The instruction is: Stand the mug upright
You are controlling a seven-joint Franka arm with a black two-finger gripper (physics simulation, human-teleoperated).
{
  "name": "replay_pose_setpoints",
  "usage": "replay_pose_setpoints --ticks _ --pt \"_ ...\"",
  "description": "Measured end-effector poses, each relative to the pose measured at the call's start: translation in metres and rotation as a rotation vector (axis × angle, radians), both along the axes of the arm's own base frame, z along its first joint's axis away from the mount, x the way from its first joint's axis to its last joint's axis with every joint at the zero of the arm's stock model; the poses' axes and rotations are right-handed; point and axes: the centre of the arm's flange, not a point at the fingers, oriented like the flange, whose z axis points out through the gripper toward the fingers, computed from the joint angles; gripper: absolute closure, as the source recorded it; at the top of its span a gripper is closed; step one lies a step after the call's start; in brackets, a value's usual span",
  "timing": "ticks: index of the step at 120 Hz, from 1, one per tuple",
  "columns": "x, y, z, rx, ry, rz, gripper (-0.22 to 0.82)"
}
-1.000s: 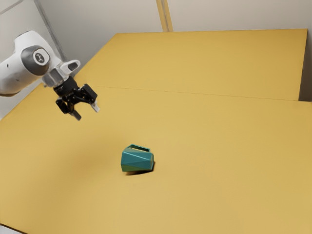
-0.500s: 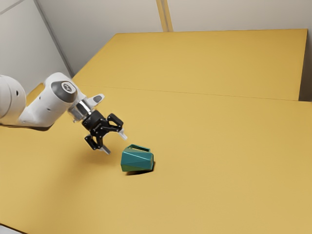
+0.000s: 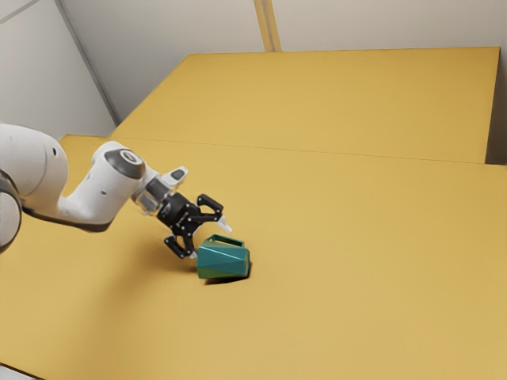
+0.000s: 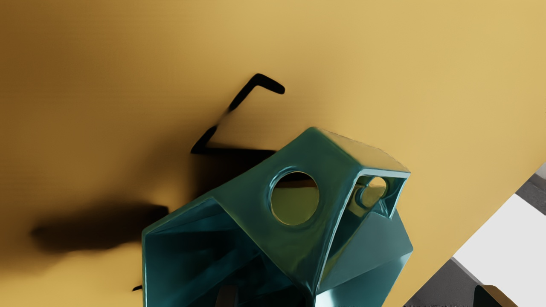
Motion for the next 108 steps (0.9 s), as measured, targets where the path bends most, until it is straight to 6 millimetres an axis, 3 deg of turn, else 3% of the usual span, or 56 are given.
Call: replay_pose_setpoints --ticks 12,32,49,69,96,108 --pt "0.003 -0.005 -0.002 -0.007 -0.002 0.009 0.03" --pt "0.01 -0.008 0.003 0.006 -0.023 0.01 0.44" --pt "0.016 -0.015 0.009 0.012 -0.043 0.002 0.64" --pt "0.026 -0.031 0.021 0.018 -0.075 -0.015 0.73" --pt "0.029 -0.04 0.026 0.049 -0.085 -0.032 0.77" --pt "0.029 -0.043 0.044 0.104 -0.123 -0.068 0.78"
